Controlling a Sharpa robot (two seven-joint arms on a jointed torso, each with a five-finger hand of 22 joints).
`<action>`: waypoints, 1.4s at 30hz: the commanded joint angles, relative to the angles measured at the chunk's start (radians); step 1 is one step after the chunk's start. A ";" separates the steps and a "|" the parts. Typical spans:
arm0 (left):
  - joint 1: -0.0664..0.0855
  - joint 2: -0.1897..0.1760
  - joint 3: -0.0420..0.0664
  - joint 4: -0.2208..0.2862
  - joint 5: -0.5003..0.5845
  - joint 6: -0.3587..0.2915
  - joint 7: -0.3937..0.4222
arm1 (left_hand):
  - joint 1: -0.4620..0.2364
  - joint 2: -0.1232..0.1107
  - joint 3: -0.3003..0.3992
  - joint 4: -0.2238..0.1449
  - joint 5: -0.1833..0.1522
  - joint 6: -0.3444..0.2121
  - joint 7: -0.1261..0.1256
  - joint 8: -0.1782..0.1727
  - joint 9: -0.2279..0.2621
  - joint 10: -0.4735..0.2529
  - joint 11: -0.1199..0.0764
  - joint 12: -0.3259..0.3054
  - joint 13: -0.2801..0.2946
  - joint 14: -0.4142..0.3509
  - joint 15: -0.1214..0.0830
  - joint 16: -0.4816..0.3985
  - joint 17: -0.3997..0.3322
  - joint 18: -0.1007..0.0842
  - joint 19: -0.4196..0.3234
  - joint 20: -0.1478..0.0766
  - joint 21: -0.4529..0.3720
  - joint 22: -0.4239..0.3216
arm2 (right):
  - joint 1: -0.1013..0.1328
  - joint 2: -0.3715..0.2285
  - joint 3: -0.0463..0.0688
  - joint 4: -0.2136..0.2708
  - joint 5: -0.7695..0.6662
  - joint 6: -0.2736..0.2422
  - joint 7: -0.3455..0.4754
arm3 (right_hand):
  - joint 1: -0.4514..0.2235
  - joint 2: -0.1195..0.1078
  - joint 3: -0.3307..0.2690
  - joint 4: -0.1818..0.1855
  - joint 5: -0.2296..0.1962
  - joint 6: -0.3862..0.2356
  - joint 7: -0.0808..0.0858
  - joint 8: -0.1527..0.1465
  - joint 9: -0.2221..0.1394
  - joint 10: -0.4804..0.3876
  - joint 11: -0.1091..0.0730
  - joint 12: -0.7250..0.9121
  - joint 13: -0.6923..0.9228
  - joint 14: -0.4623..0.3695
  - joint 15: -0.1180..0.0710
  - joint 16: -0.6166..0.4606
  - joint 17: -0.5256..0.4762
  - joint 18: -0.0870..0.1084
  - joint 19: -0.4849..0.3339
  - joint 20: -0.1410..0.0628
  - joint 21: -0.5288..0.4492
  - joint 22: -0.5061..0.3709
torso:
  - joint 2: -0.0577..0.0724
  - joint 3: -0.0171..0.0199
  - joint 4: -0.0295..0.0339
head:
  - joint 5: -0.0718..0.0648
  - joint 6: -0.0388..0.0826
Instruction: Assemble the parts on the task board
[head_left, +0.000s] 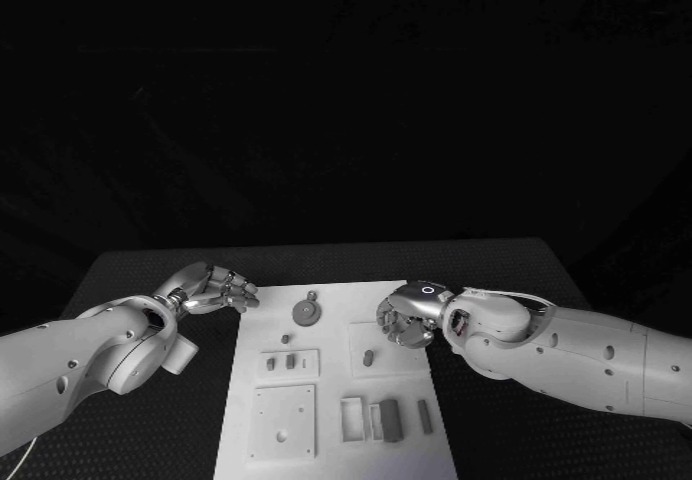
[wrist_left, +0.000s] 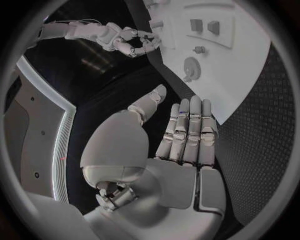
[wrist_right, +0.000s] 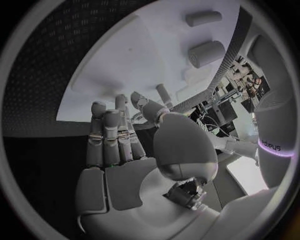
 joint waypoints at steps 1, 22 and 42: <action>0.001 0.001 0.001 0.003 0.012 0.011 0.012 | -0.015 0.002 -0.008 -0.001 -0.002 -0.008 0.001 0.002 -0.001 -0.011 0.001 -0.001 -0.002 0.004 0.001 -0.008 0.002 0.005 -0.002 0.005 0.003 -0.003 | -0.001 0.008 0.000 -0.011 -0.023 -0.016 -0.018 | -0.007 -0.014 0.002 0.000 0.002 -0.010 -0.003 -0.007 -0.002 0.009 -0.001 0.005 0.002 -0.002 -0.010 0.004 -0.002 0.004 0.010 0.000 -0.001 0.001 | -0.001 0.0009 0.0005 | 0.002 -0.002; 0.001 0.002 0.001 -0.001 0.013 0.013 0.005 | -0.018 0.006 -0.011 -0.003 -0.002 -0.010 0.001 0.002 -0.002 -0.018 0.003 -0.002 -0.007 0.006 0.001 -0.014 0.008 0.006 -0.003 0.006 0.004 -0.009 | -0.016 0.032 0.000 -0.048 -0.013 0.011 -0.011 | -0.031 -0.029 0.011 0.007 0.002 0.028 0.000 0.027 0.008 0.031 -0.004 -0.003 0.001 0.003 -0.013 0.007 -0.007 0.004 0.020 -0.003 -0.009 0.005 | -0.001 0.0007 -0.0014 | 0.006 -0.006; 0.001 0.002 0.001 0.000 0.013 0.015 0.002 | -0.017 0.007 -0.011 -0.003 -0.002 -0.010 0.001 0.002 -0.002 -0.020 0.004 -0.001 -0.009 0.008 0.000 -0.016 0.010 0.006 -0.002 0.005 0.004 -0.011 | -0.024 0.052 -0.001 -0.064 -0.029 0.036 -0.011 | -0.036 0.007 0.015 0.005 0.002 0.064 -0.018 0.053 0.028 0.059 -0.018 0.008 0.018 0.004 -0.025 0.005 -0.011 0.004 0.022 -0.004 -0.012 0.009 | 0.000 0.0008 -0.0007 | 0.006 -0.009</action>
